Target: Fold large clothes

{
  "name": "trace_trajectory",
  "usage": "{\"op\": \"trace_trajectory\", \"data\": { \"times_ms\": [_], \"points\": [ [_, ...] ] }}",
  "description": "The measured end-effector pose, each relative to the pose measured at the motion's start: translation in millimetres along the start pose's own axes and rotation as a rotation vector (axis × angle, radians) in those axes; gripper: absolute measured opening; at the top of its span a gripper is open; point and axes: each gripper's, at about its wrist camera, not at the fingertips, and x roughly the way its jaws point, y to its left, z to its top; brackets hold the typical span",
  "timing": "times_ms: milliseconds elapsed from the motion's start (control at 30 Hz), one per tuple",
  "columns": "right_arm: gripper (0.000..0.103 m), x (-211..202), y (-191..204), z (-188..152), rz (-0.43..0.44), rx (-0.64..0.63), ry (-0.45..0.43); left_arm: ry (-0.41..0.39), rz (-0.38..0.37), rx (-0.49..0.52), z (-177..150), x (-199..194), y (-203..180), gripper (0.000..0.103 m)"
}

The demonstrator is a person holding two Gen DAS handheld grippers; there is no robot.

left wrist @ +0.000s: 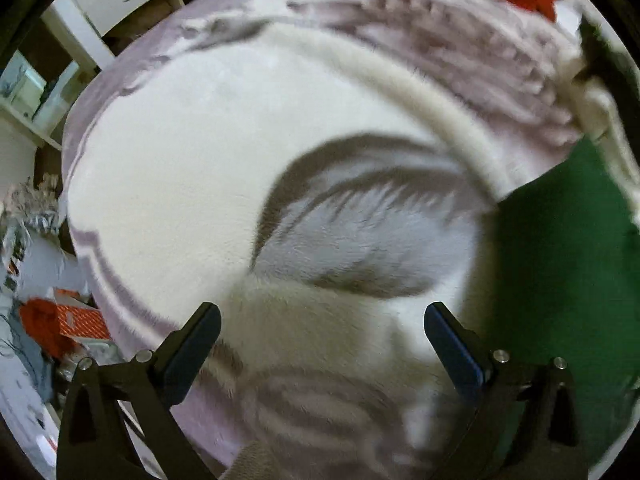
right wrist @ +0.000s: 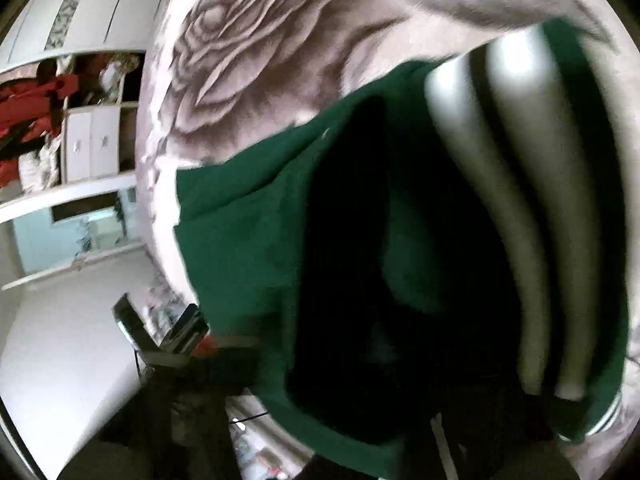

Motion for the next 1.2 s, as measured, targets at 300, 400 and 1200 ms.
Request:
{"op": "trace_trajectory", "data": {
  "times_ms": [300,400,1200],
  "points": [
    [0.003,-148.9,25.0,-39.9,-0.103,0.059,-0.327,-0.072,-0.174,0.123,-10.8,-57.1,-90.0,0.103],
    [0.002,-131.1,6.8,-8.4,-0.250,0.041,-0.321,-0.067,-0.176,0.124,-7.7,-46.0,-97.6,0.103],
    [0.072,-47.0,-99.9,-66.2,0.113,-0.084,-0.048,0.007,-0.134,0.169,-18.4,-18.7,-88.2,0.103]
  ]
}}
